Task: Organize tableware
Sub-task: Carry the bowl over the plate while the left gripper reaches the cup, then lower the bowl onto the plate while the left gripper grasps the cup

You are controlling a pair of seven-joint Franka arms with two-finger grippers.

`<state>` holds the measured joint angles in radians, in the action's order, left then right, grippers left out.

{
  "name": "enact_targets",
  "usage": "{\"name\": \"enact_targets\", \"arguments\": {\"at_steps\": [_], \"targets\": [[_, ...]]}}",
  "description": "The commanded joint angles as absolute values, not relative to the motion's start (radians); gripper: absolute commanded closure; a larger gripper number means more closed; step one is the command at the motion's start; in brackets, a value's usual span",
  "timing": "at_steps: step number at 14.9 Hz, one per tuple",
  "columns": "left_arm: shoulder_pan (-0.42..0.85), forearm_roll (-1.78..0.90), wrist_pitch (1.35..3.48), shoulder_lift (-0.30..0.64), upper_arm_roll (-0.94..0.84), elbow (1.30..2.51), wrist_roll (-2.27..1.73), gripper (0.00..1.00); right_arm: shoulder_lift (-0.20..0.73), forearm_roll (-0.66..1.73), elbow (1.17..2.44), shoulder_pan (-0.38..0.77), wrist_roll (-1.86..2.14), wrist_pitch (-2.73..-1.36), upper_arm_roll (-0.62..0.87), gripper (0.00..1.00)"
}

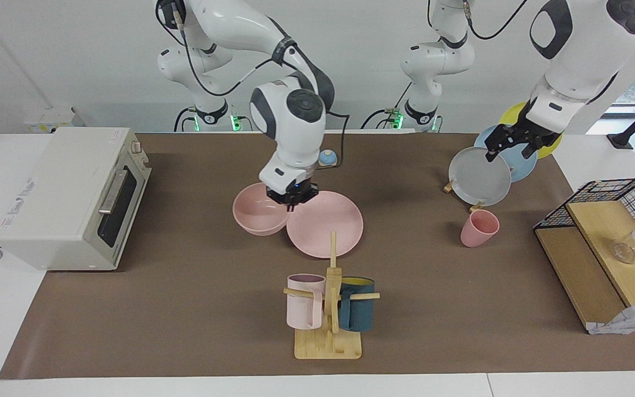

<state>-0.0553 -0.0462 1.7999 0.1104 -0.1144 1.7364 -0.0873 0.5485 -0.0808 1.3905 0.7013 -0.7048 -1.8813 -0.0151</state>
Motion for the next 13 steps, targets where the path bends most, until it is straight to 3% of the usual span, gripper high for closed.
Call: {"name": "enact_targets", "arguments": {"at_steps": [1, 4, 13], "targets": [[-0.051, -0.029, 1.909, 0.221, -0.12, 1.726, -0.095, 0.0, 0.58, -0.058, 1.339, 0.71, -0.747, -1.894, -0.009, 1.0], [-0.049, -0.031, 1.982, 0.23, -0.121, 1.785, -0.106, 0.0, 0.606, -0.058, 1.368, 0.759, -0.781, -1.968, -0.009, 1.0], [-0.038, -0.035, 2.089, 0.221, -0.121, 1.9, -0.163, 0.0, 0.618, -0.057, 1.376, 0.747, -0.784, -1.983, -0.008, 1.0]]}}
